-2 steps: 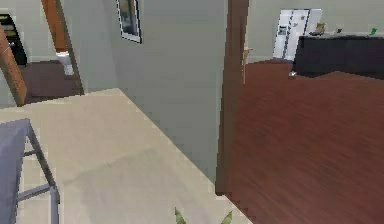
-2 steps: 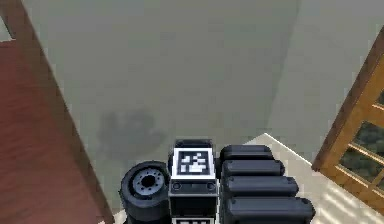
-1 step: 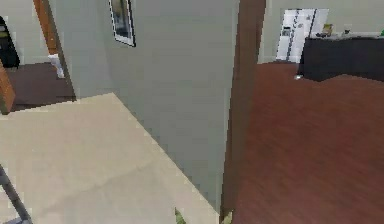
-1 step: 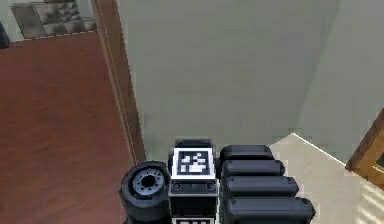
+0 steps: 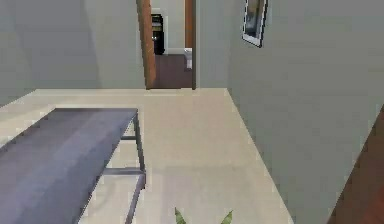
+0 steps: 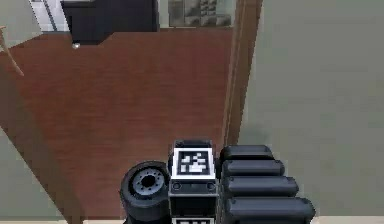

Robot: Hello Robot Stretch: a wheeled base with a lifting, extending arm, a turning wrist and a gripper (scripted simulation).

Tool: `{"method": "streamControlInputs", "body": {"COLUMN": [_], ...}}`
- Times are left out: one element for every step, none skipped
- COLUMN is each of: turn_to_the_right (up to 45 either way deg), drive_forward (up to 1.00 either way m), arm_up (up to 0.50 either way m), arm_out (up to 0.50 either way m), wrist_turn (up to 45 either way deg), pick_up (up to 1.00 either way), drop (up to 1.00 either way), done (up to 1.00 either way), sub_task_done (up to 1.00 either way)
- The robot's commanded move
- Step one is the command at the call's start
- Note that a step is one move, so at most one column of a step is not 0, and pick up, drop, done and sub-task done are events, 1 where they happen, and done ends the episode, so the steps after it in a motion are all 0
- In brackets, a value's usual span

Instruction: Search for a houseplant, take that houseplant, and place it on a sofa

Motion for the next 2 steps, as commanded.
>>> {"method": "streamControlInputs", "body": {"turn_to_the_right": [0.0,-3.0], "drive_forward": [1.0,0.0], "arm_up": [0.0,0.0], "arm_out": [0.0,0.0], "wrist_turn": [0.0,0.0], "pick_up": [0.0,0.0], "drop": [0.0,0.0], "done": [0.0,0.0], "sub_task_done": [0.0,0.0]}}
